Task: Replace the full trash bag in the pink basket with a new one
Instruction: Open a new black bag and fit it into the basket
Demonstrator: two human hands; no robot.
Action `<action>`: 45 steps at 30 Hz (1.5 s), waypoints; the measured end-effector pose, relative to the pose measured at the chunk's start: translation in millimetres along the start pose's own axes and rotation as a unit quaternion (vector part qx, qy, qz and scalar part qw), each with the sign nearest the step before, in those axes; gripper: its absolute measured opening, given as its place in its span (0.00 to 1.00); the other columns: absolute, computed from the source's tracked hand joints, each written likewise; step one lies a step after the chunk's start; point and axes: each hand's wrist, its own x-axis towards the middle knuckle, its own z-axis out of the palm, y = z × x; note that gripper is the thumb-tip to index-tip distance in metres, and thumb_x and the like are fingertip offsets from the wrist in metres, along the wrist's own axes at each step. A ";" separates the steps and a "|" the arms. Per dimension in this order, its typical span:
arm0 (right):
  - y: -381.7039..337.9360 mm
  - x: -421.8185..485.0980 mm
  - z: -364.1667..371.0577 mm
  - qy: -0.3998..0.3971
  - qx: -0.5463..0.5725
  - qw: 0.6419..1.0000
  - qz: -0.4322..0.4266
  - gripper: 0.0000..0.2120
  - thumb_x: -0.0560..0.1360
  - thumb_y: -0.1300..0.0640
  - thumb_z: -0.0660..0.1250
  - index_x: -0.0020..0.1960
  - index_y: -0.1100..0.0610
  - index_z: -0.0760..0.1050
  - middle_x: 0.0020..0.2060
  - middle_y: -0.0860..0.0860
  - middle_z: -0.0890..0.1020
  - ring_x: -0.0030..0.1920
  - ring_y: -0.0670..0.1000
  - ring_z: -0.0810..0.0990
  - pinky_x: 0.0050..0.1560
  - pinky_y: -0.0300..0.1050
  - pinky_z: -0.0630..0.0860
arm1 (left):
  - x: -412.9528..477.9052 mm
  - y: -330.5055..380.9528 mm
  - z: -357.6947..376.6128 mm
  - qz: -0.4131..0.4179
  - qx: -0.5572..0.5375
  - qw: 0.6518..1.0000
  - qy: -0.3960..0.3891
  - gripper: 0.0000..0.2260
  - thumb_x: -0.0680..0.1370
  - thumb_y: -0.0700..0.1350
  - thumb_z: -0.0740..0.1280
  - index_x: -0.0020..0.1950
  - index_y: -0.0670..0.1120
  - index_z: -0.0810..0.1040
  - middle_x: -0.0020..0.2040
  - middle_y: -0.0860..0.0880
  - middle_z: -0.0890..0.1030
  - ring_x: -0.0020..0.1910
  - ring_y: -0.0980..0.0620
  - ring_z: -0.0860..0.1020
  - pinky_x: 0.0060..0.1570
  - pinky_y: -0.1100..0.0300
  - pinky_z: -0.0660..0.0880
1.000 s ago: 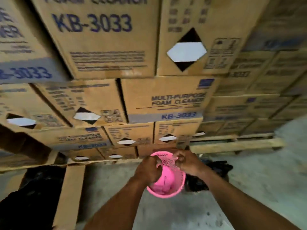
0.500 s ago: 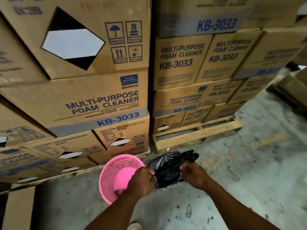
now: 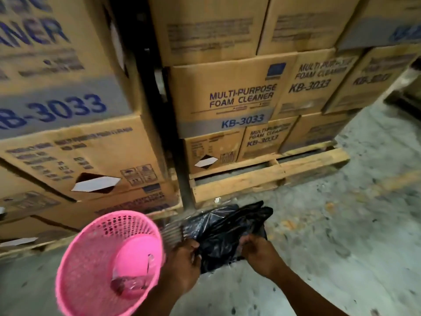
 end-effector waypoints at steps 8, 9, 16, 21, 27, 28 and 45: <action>112.9 221.4 -34.2 0.075 -0.159 0.976 -0.129 0.12 0.78 0.69 0.62 0.39 0.64 0.79 0.33 0.52 0.79 0.30 0.45 0.77 0.33 0.37 0.76 | 143.6 -121.7 144.3 0.083 0.084 0.990 0.080 0.16 0.74 0.44 0.69 0.61 0.53 0.79 0.59 0.51 0.79 0.58 0.50 0.80 0.58 0.63 0.71; 128.2 244.3 -33.3 0.061 -0.185 0.969 -0.156 0.06 0.78 0.66 0.65 0.47 0.62 0.81 0.40 0.51 0.81 0.37 0.45 0.79 0.43 0.38 0.78 | 157.8 -137.9 159.0 0.089 0.084 0.989 0.081 0.16 0.74 0.44 0.69 0.62 0.53 0.79 0.60 0.51 0.78 0.59 0.50 0.79 0.60 0.63 0.71; 176.2 338.0 -34.8 0.061 -0.397 0.884 -0.241 0.19 0.75 0.57 0.70 0.65 0.56 0.74 0.59 0.56 0.79 0.59 0.57 0.78 0.61 0.48 0.75 | 228.1 -195.8 224.7 0.113 0.118 0.981 0.102 0.16 0.73 0.47 0.71 0.60 0.55 0.79 0.62 0.53 0.77 0.65 0.51 0.75 0.69 0.58 0.67; 186.6 339.9 -52.5 0.065 -0.431 0.878 -0.198 0.24 0.76 0.52 0.70 0.70 0.51 0.69 0.71 0.58 0.60 0.65 0.62 0.74 0.68 0.52 0.72 | 233.4 -208.6 241.2 0.063 0.164 0.983 0.056 0.15 0.75 0.50 0.70 0.61 0.58 0.81 0.69 0.51 0.76 0.69 0.50 0.74 0.70 0.60 0.67; 187.1 344.5 -86.3 0.110 -0.375 0.907 -0.160 0.14 0.76 0.58 0.68 0.61 0.59 0.74 0.58 0.58 0.73 0.53 0.60 0.76 0.58 0.52 0.73 | 227.8 -199.3 245.4 0.006 0.142 0.984 0.106 0.12 0.75 0.47 0.69 0.58 0.57 0.80 0.53 0.48 0.86 0.52 0.48 0.84 0.52 0.57 0.79; 188.4 345.1 -85.2 0.090 -0.350 0.918 -0.161 0.12 0.76 0.60 0.68 0.59 0.60 0.75 0.56 0.58 0.75 0.51 0.58 0.76 0.49 0.53 0.70 | 226.0 -194.4 244.9 0.002 0.132 0.984 0.121 0.11 0.75 0.46 0.69 0.55 0.58 0.79 0.50 0.49 0.86 0.51 0.47 0.84 0.51 0.57 0.79; 164.2 275.1 22.5 0.016 -0.029 0.999 -0.019 0.15 0.71 0.47 0.76 0.47 0.56 0.76 0.43 0.56 0.82 0.38 0.53 0.84 0.28 0.42 0.78 | 137.4 -154.7 196.1 0.195 -0.087 0.972 0.102 0.14 0.73 0.37 0.74 0.48 0.56 0.79 0.49 0.55 0.83 0.52 0.62 0.80 0.53 0.58 0.78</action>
